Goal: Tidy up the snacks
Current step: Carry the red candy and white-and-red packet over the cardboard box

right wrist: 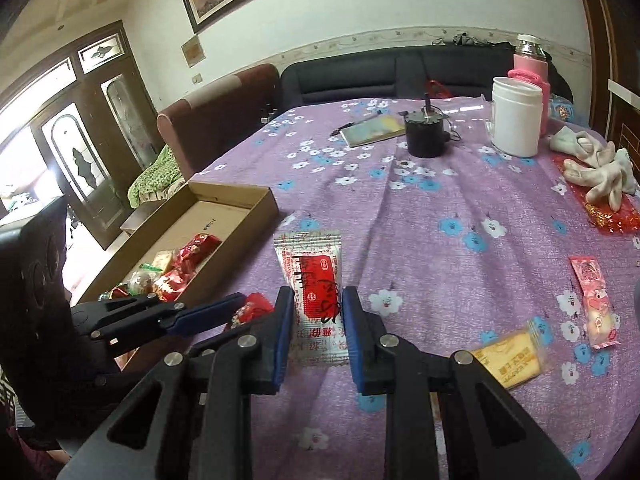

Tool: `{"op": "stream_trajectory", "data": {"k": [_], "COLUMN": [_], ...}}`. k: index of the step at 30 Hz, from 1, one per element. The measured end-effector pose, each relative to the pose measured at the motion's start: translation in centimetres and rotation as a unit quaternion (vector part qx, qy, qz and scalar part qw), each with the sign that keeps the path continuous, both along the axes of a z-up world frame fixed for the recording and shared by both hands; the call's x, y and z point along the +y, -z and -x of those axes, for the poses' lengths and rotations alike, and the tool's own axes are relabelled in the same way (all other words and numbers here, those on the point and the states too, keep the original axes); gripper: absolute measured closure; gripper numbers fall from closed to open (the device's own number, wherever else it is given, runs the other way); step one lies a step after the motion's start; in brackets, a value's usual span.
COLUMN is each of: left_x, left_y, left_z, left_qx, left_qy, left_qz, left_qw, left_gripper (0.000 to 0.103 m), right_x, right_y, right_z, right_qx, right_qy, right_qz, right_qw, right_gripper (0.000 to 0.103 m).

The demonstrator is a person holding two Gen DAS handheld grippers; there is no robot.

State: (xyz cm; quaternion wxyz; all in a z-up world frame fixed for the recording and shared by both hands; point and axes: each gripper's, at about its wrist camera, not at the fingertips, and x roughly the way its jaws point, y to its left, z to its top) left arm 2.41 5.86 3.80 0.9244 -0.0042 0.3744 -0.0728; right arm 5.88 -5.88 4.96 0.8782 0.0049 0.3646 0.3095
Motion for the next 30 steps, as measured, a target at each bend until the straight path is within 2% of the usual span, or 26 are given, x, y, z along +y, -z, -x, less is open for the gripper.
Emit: {"op": "stream_trajectory", "data": {"k": [23, 30], "left_x": [1.7, 3.3], "left_y": [-2.0, -3.2], "left_z": [0.9, 1.3], "left_qx": [-0.041, -0.059], "left_qy": [-0.022, -0.032], "left_qz": [0.009, 0.039], "left_qw": [0.9989, 0.997], "left_gripper": [0.078, 0.078], "right_x": [-0.3, -0.3], "right_y": [-0.1, -0.3], "right_z": [0.0, -0.1], "right_qx": [0.005, 0.009], "right_qy": [0.013, 0.028], "right_qz": [-0.026, -0.03], "right_qw": [1.0, 0.999], "right_gripper": [0.08, 0.079]}}
